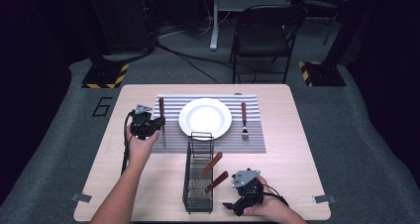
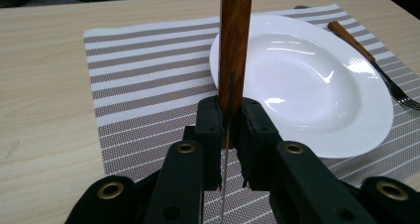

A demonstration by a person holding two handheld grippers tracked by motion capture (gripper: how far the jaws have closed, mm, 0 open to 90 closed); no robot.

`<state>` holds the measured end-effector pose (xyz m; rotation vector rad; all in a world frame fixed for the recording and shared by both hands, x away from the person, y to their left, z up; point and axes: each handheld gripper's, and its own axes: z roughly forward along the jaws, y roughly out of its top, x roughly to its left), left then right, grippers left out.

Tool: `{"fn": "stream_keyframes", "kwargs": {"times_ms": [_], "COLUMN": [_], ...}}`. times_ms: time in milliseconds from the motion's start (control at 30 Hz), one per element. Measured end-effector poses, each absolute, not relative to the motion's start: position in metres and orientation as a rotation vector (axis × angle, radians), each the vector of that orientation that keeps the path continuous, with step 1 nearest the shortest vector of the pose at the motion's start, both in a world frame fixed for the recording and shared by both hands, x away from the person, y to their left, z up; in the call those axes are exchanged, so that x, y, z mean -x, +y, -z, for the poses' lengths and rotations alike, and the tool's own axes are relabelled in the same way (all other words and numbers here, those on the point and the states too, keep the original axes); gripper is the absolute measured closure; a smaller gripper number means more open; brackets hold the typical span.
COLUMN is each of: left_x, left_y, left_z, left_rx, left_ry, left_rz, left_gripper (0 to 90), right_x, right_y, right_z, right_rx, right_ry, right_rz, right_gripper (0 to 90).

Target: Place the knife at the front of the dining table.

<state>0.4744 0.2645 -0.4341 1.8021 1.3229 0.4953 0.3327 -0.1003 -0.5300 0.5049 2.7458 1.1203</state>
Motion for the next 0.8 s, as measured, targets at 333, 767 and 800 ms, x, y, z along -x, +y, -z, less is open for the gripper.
{"fn": "stream_keyframes", "kwargs": {"times_ms": [333, 767, 800], "left_x": [-0.504, -0.527, -0.528], "left_y": [0.259, 0.259, 0.26], "left_z": [0.444, 0.464, 0.466], "left_rx": [-1.802, -1.735, -1.718], "left_ry": [1.393, 1.479, 1.492], "left_rz": [-0.438, -0.375, -0.364], "left_gripper": [79.9, 80.0, 80.0], "right_x": [-0.333, -0.333, -0.333], "right_y": [-0.1, -0.1, -0.1], "right_z": [0.53, 0.53, 0.53], "right_rx": [-0.505, -0.505, -0.504], "right_ry": [2.746, 2.746, 2.746], "right_rz": [-1.12, -1.12, -1.12], "right_gripper": [0.0, 0.0, 0.0]}}
